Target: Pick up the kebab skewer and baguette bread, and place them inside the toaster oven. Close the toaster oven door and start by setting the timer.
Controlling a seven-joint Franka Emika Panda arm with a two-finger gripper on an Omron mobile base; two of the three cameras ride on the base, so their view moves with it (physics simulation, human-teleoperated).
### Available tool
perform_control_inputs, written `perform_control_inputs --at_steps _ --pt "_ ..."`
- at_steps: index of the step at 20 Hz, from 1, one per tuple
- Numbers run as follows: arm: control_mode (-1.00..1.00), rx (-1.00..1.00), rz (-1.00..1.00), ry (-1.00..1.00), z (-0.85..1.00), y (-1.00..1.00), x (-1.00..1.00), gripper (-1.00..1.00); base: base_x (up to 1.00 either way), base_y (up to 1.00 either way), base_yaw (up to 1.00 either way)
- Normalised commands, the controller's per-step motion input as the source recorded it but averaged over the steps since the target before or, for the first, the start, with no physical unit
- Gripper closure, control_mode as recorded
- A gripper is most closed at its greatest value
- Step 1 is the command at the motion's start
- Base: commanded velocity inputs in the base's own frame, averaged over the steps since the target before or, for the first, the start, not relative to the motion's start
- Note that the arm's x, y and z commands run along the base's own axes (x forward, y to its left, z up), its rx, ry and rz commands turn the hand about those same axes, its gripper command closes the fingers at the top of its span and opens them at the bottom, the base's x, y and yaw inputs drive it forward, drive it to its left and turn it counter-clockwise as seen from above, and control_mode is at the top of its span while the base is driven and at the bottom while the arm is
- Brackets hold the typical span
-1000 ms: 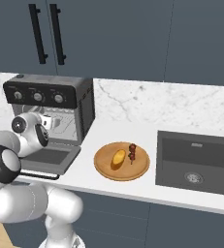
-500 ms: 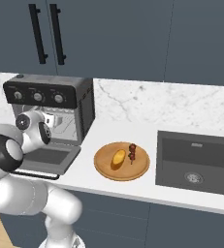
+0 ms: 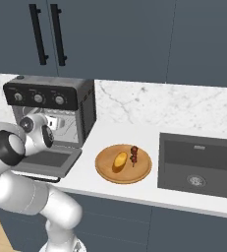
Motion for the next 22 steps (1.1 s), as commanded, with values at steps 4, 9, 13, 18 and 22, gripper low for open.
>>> perform_control_inputs --at_steps 4,9,13,18,22 --pt "-1.0 0.0 0.0 0.01 -0.13 0.0 0.0 -1.0 0.0 0.0 0.0" --pt "-1.0 0.0 0.01 0.02 -0.04 0.0 0.0 -1.0 0.0 0.0 0.0" --pt "-1.0 0.0 0.0 0.12 0.0 0.0 0.0 -1.0 0.0 0.0 0.0" --pt "-1.0 -0.01 0.01 0.13 0.0 0.0 0.0 -1.0 0.0 0.0 0.0" --pt "-1.0 -0.04 0.03 0.17 -0.15 0.08 0.0 -1.0 0.0 0.0 0.0"
